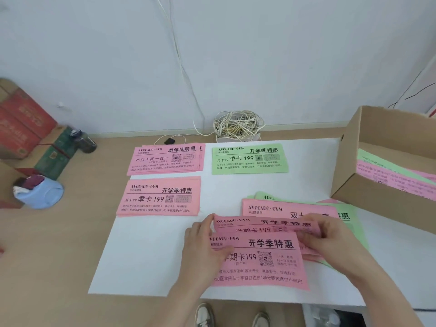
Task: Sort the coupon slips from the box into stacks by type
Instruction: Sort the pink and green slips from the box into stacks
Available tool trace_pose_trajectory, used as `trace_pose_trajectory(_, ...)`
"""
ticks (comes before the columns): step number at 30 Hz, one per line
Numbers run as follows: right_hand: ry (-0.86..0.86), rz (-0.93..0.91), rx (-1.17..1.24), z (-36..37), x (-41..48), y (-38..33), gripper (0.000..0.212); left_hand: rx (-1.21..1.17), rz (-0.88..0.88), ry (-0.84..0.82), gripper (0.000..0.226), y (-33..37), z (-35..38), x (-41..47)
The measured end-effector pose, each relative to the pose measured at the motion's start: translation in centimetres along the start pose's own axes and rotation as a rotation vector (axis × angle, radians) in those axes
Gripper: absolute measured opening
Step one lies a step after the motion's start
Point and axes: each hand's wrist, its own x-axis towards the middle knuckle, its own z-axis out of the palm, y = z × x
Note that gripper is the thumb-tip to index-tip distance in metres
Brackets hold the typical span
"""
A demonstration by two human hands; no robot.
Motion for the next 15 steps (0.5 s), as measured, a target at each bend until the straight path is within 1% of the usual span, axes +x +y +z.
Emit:
trace_pose_trajectory(4, -0.006, 0.01, -0.03, 0.2, -0.1, -0.4, 0.024, 0.088, -0.004, 0.021, 0.043, -0.8, -0.3, 0.0)
trace_pose_trajectory(6, -0.002, 0.013, -0.062, 0.5, -0.2, -0.5, 0.02, 0.13, -0.017, 0.007, 0.037, -1.2, -0.7, 0.1)
trace_pose_trajectory(8, 0.01, 0.012, -0.083, 0.9, -0.1, -0.8, 0.017, 0.117, -0.011, -0.045, 0.034, -1.2, -1.6, 0.0)
trace_pose_trajectory(9, 0.013, 0.006, -0.097, 1.3, -0.1, -1.0, 0.017, 0.067, -0.018, -0.073, 0.03, -1.2, -2.2, -0.1)
trace_pose_trajectory(11, 0.017, -0.02, -0.124, 2.3, 0.0, -1.3, 0.02, -0.142, -0.106, -0.126, 0.02, -1.3, -4.0, -0.4)
trace_pose_trajectory(12, 0.031, -0.046, -0.158, 3.0, 0.2, -1.4, 0.02, -0.24, -0.15, -0.131, 0.018, -1.6, -5.2, -0.5)
trace_pose_trajectory(13, 0.056, -0.074, -0.209, 3.6, 0.4, -1.6, 0.02, -0.302, -0.179, -0.117, 0.022, -2.1, -6.5, -0.4)
trace_pose_trajectory(15, 0.132, -0.125, -0.266, 5.4, 1.1, -1.9, 0.018, -0.307, -0.213, -0.104, 0.03, -3.4, -9.5, -0.4)
